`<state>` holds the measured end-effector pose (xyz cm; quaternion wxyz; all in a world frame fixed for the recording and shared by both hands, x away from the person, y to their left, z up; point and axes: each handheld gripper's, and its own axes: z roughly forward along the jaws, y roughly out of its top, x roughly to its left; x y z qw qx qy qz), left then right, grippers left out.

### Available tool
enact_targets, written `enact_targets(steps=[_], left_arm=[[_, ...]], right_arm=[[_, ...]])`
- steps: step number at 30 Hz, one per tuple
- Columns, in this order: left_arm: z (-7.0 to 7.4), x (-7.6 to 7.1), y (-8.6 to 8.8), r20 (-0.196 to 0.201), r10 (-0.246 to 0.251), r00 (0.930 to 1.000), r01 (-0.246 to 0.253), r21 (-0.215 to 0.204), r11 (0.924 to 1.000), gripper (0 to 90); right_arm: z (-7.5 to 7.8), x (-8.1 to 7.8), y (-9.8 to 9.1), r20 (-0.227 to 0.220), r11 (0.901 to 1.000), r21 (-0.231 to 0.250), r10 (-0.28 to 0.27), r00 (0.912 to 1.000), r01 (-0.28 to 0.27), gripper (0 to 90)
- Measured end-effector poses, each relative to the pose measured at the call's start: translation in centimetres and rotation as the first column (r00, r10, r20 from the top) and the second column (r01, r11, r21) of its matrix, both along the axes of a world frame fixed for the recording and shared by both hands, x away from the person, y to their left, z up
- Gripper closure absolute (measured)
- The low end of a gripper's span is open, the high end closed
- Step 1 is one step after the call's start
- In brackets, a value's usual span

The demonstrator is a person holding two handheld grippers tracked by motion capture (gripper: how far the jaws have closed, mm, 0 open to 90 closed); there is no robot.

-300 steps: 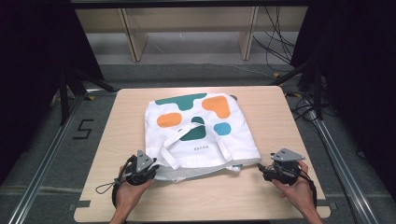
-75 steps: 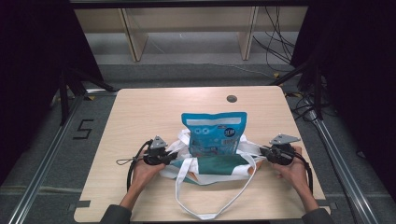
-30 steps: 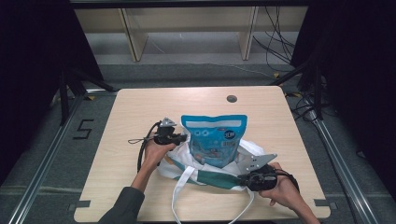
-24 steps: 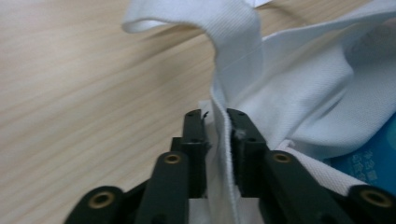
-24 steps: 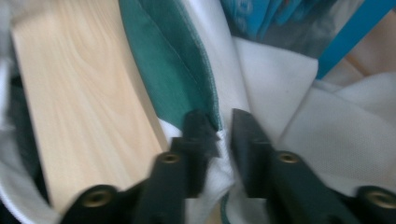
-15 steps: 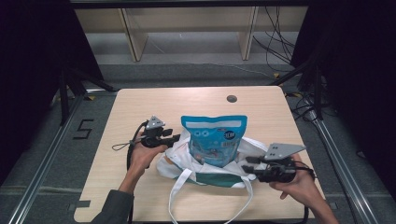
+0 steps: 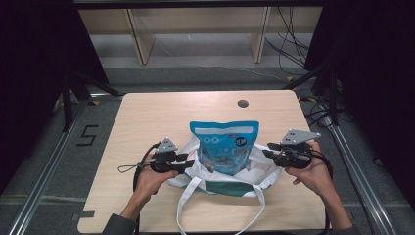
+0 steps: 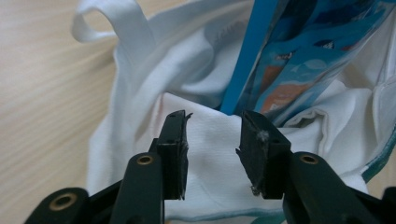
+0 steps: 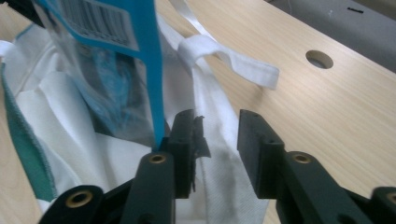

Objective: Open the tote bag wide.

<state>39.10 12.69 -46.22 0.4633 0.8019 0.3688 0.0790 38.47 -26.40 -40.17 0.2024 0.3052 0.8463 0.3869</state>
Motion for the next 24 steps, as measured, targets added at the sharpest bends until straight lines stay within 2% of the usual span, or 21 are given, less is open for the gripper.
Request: enact_targets(steps=[1, 2, 3, 4, 5, 6, 7, 9, 10, 11, 13, 14, 17, 20, 21, 23, 24], left_arm=[[-0.2, 0.0, -0.3, -0.019, -0.007, 0.9998, 0.007, -0.017, 0.9998, 58.5], [-0.3, 0.0, -0.6, -0.024, -0.01, 0.9997, 0.01, -0.013, 0.9999, 56.6], [-0.5, 0.0, -1.0, -0.033, -0.002, 0.9995, 0.002, 0.013, 0.9999, 53.4], [-0.7, 0.0, -1.2, -0.033, 0.001, 0.9995, 0.001, 0.053, 0.9986, 49.9], [-1.0, -0.1, -1.3, -0.041, 0.007, 0.9991, -0.005, 0.05, 0.9987, 49.1], [-1.2, -0.1, -1.4, -0.045, 0.013, 0.9989, -0.011, 0.054, 0.9985, 49.9], [-1.4, -0.2, -1.4, -0.044, 0.002, 0.999, 0.002, 0.071, 0.9975, 51.7], [-1.9, -0.5, -1.4, -0.016, -0.009, 0.9998, 0.012, 0.136, 0.9906, 55.6], [-2.1, -0.8, -1.4, -0.006, -0.012, 0.9999, 0.012, 0.148, 0.9889, 60.8], [-2.1, -1.1, -1.2, 0.016, -0.031, 0.9994, 0.027, 0.197, 0.9799, 67.7], [-2.1, -1.4, -1.1, 0.065, -0.055, 0.9964, 0.035, 0.277, 0.9602, 83.7], [-2.2, -1.5, -0.9, 0.076, -0.065, 0.995, 0.041, 0.285, 0.9577, 89.0], [-2.8, -1.5, -0.9, 0.072, -0.07, 0.9949, 0.044, 0.315, 0.9481, 89.6], [-3.5, -1.1, -0.7, 0.054, -0.057, 0.9969, 0.038, 0.301, 0.9527, 89.7], [-3.7, -0.9, -0.6, 0.057, -0.067, 0.9961, 0.046, 0.313, 0.9487, 89.7], [-4.0, -0.9, -0.6, 0.048, -0.055, 0.9973, 0.037, 0.315, 0.9483, 89.7], [-3.9, -1.0, -0.6, 0.047, -0.046, 0.9978, 0.03, 0.308, 0.9509, 89.6]], right_arm=[[-0.1, 0.1, -0.1, -0.013, 1.0, -0.004, -0.003, 0.9999, 0.003, 73.7], [-0.3, 0.3, 0.0, -0.014, 1.0, 0.001, 0.001, 0.9999, -0.001, 76.2], [-0.3, 0.6, -0.1, -0.012, 0.9999, -0.009, 0.005, 0.9999, -0.005, 79.0], [-0.4, 0.7, -0.1, 0.009, 0.9999, -0.016, -0.003, 1.0, 0.003, 81.1], [-0.4, 0.8, -0.1, 0.01, 0.9998, -0.012, -0.017, 0.9998, 0.017, 83.0], [-0.4, 1.1, -0.2, 0.018, 0.9995, -0.026, -0.019, 0.9997, 0.019, 84.5], [-0.4, 1.2, -0.2, 0.021, 0.9989, -0.018, -0.043, 0.9989, 0.043, 85.7], [-0.6, 2.0, -0.5, 0.026, 0.997, -0.028, -0.071, 0.9971, 0.072, 87.2], [-0.9, 2.4, -0.6, 0.035, 0.9947, -0.034, -0.096, 0.9948, 0.097, 87.8], [-1.2, 3.1, -0.8, 0.047, 0.993, -0.041, -0.109, 0.993, 0.11, 88.2], [-2.3, 4.3, -1.1, 0.036, 0.9892, -0.057, -0.133, 0.9905, 0.135, 88.6], [-3.0, 4.8, -1.1, 0.014, 0.986, -0.058, -0.155, 0.9877, 0.156, 88.5], [-5.4, 6.2, -1.3, -0.028, 0.9824, -0.08, -0.172, 0.9847, 0.169, 88.3], [-7.7, 6.8, -1.2, -0.073, 0.9774, -0.111, -0.189, 0.9793, 0.18, 88.3], [-8.4, 7.0, -1.2, -0.08, 0.9772, -0.113, -0.189, 0.9787, 0.179, 88.4], [-9.2, 7.4, -1.3, -0.102, 0.9769, -0.102, -0.198, 0.9749, 0.188, 88.6], [-9.4, 7.4, -1.2, -0.109, 0.9769, -0.104, -0.198, 0.9742, 0.187, 88.7]])
